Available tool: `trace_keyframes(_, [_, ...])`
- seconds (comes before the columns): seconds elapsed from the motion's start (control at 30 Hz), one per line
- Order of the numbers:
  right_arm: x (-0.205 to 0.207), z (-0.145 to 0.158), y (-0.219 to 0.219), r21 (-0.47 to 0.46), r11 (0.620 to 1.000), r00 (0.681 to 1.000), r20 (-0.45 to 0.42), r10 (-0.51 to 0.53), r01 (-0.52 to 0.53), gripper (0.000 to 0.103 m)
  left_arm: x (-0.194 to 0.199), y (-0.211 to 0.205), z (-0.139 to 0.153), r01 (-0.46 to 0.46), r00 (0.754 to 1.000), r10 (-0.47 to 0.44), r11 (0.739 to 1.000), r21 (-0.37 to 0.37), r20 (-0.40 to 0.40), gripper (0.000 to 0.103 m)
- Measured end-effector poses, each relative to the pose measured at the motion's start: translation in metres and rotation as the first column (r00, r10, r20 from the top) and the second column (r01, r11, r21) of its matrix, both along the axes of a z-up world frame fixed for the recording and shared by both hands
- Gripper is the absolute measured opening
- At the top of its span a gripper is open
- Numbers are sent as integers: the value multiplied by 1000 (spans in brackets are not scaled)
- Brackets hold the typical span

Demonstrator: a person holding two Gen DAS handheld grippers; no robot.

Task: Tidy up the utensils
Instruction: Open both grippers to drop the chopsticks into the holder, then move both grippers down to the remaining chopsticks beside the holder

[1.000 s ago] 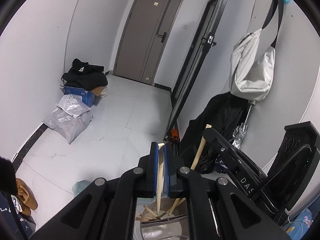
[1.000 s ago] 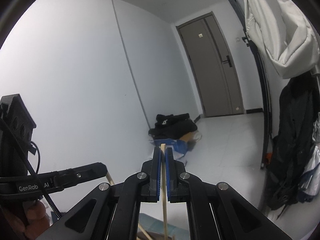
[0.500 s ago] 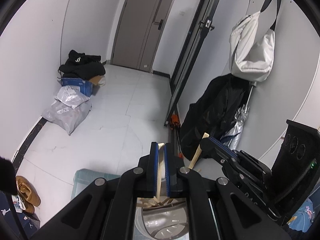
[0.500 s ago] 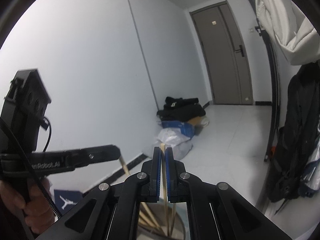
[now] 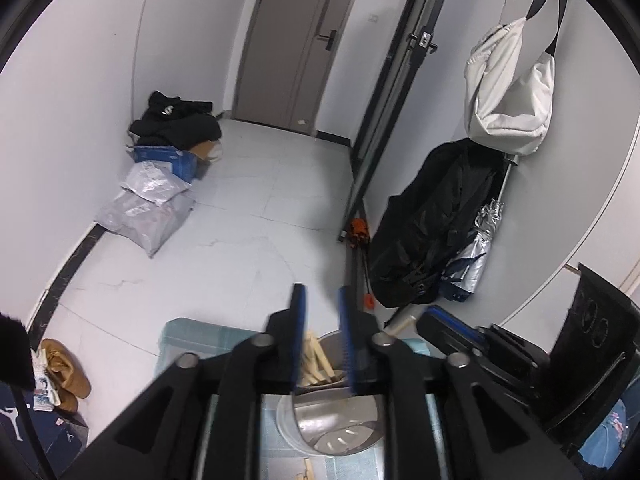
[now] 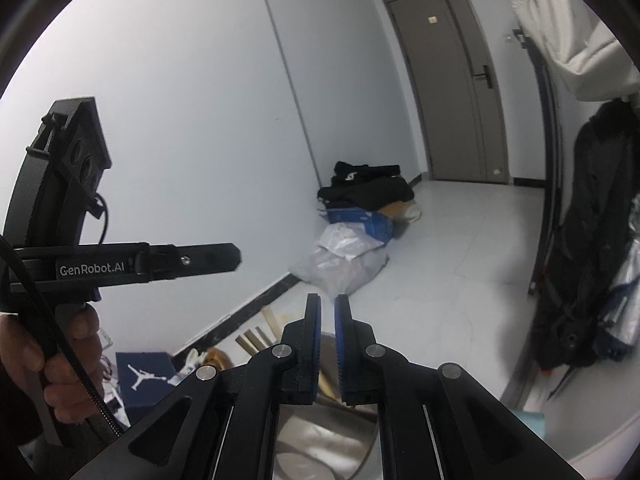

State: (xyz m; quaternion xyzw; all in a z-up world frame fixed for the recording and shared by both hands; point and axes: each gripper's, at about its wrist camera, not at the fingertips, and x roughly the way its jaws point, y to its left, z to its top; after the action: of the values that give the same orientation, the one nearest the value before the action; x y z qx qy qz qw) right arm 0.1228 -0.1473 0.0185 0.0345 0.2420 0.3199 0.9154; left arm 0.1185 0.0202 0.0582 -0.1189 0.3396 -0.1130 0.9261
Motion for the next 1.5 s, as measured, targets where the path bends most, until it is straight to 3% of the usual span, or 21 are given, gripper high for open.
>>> trace_keyframes(0.07, [-6, 2, -6, 13, 1000, 1000, -9, -16, 16, 17, -8, 4, 4, -31, 999, 31, 1000, 5, 12, 43])
trace_keyframes(0.13, [-13, 3, -11, 17, 999, 999, -15, -36, 36, 29, -18, 10, 8, -71, 997, 71, 997, 8, 37, 56])
trace_keyframes(0.17, [-18, 5, -14, 23, 999, 999, -15, -43, 43, 30, -23, 12, 11, -83, 995, 82, 997, 8, 48, 62])
trace_keyframes(0.37, [-50, 14, -24, 42, 996, 997, 0, -82, 82, 48, -55, 7, 24, -114, 986, 106, 992, 57, 126, 82])
trace_keyframes(0.5, [-70, 22, -24, 45, 994, 995, 23, -100, 99, 57, -75, 3, 28, -126, 978, 111, 989, 78, 178, 85])
trace_keyframes(0.83, [-127, 21, -19, 27, 991, 989, 61, -134, 133, 76, -107, 3, 14, -167, 969, 151, 983, 70, 197, 93])
trace_keyframes(1.1, [-150, -2, -14, -6, 985, 985, 43, -170, 170, 76, -125, 4, -9, -201, 962, 180, 976, 84, 203, 98])
trace_keyframes(1.5, [-155, -51, -12, -100, 970, 970, -80, -228, 220, 76, -132, 8, -55, -209, 970, 199, 976, 65, 140, 99])
